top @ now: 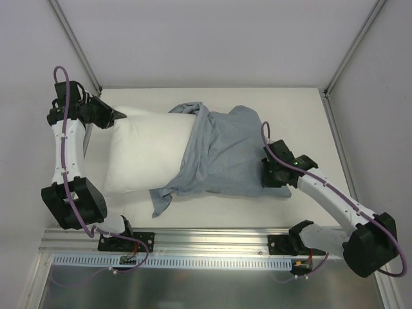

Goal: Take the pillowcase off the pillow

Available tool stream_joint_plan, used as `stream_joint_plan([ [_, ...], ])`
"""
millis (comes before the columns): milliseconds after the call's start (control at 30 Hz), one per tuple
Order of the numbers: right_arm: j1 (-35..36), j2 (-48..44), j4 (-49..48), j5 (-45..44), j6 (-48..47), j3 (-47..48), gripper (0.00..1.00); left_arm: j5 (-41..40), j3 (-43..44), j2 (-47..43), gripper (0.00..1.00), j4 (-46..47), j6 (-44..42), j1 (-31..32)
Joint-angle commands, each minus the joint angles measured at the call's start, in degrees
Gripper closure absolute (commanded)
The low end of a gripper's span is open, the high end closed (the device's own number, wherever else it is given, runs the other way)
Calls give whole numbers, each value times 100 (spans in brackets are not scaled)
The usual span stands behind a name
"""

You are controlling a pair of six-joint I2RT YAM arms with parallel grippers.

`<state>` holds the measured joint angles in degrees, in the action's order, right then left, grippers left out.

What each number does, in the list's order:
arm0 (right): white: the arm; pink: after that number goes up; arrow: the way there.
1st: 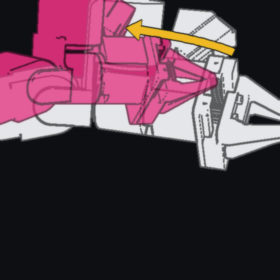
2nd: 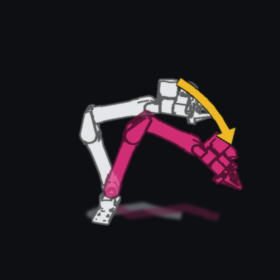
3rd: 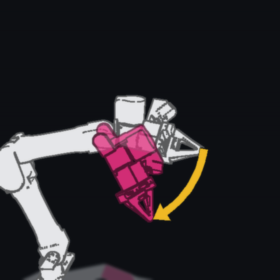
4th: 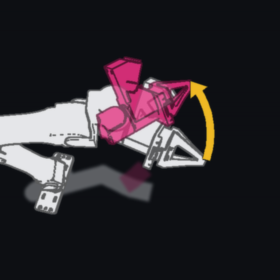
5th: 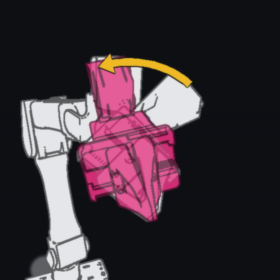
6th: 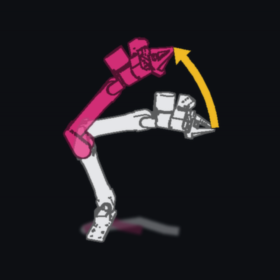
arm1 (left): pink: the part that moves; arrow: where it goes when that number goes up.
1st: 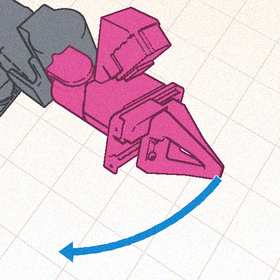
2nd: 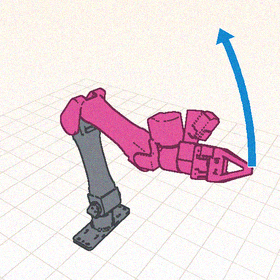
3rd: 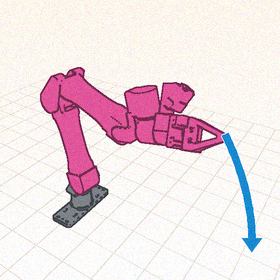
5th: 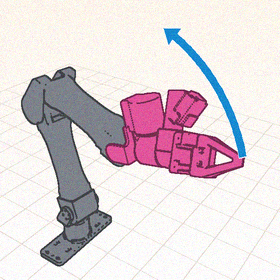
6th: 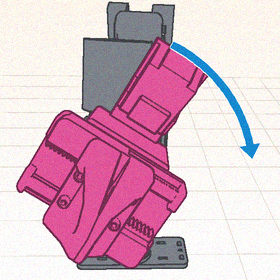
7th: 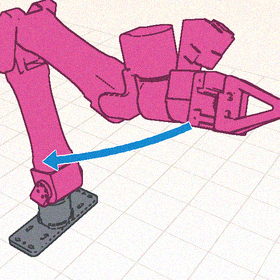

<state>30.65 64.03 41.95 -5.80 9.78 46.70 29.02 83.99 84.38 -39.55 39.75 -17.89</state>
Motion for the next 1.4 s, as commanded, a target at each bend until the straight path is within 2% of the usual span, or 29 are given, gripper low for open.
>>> stream_joint_plan([
  [0,-401,-188,-240,-641,86,191,87,385,311,-88,100,132,-11,-319],
  [33,-585,-267,-284,-580,51,191,99,525,320,-97,100,123,-11,-390],
  [67,-1022,-338,-310,-415,-2,191,99,596,346,-88,100,123,-2,-478],
  [200,-1702,-785,-311,-298,-204,619,99,728,504,-53,100,123,15,-698],
  [433,-2440,-1514,155,-1281,-144,1351,99,860,716,-9,100,105,42,-970],
  [500,-2984,-1648,181,-1379,-100,1316,99,1008,751,-9,100,79,51,-1137],
  [533,-3508,-1726,173,-1284,5,1229,99,1062,760,-27,100,79,59,-1329],
  [633,-4293,-1736,138,-766,382,1044,99,1176,760,-62,100,88,77,-1611],
  [767,-4366,-1622,-152,-581,709,701,99,1238,742,-62,100,88,112,-1674],
  [967,-4358,-1674,-258,-518,666,516,99,1133,566,-158,100,79,-176,-1656],
  [1033,-4366,-1753,-319,-335,578,472,99,1133,680,-202,63,-35,-379,-1473],
  [1067,-4358,-1771,-406,-177,464,454,99,915,759,-246,41,-140,-684,-1202],
  [1100,-4357,-1780,-433,164,420,463,82,661,881,-273,12,-289,-862,-1008],
  [1133,-4323,-1771,-451,306,367,480,67,345,1161,-282,5,-682,-1029,-797],
  [1167,-4270,-1762,-460,412,314,524,51,-485,1321,-273,2,-886,-1352,-569],
  [1200,-4165,-1745,-425,439,209,586,25,-980,1470,-255,1,-1079,-1486,-62],
  [1233,-3903,-1719,-408,335,165,734,18,-1455,1689,-247,1,-1246,-1574,196],
  [1267,-3744,-1701,-346,239,130,831,13,-2295,1770,-220,1,-1509,-1697,424],
  [1300,-3559,-1683,-285,142,103,919,6,-2634,1823,-211,1,-1607,-1724,644],
  [1367,-3032,-1552,-258,-139,42,1192,3,-2857,1823,-229,1,-1713,-1742,1093],
])
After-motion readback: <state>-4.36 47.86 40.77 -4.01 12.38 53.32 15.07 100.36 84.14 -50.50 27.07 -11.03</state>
